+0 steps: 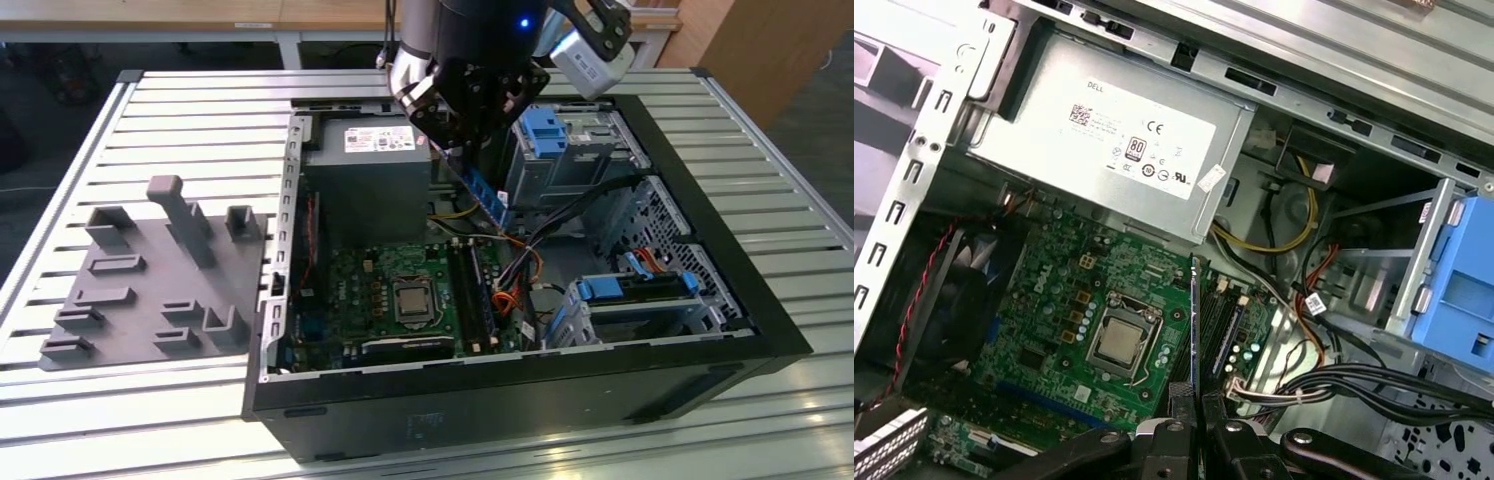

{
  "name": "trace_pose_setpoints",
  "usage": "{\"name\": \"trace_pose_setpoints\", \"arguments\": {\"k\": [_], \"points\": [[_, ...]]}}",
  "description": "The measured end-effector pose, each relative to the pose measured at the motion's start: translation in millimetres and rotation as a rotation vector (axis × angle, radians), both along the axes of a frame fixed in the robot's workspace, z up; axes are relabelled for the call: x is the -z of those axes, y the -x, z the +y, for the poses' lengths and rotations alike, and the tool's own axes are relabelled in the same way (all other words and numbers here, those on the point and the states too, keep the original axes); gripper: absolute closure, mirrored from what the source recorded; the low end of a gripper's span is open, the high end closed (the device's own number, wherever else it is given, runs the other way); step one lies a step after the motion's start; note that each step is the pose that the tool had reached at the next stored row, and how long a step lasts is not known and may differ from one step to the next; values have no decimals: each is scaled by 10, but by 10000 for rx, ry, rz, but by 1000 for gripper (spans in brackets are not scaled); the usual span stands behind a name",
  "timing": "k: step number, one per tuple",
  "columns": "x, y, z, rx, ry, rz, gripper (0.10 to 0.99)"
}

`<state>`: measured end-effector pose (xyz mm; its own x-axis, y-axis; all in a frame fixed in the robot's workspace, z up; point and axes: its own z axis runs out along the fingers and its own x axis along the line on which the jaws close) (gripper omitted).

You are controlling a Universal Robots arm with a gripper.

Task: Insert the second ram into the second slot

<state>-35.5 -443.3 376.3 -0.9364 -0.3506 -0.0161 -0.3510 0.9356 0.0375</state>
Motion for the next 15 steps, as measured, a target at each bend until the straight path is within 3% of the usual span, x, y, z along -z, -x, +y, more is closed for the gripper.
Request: {"name": "trace_pose_setpoints", "arguments": {"k": [15], "points": [[5, 0, 0, 229, 1, 0, 949]]}}
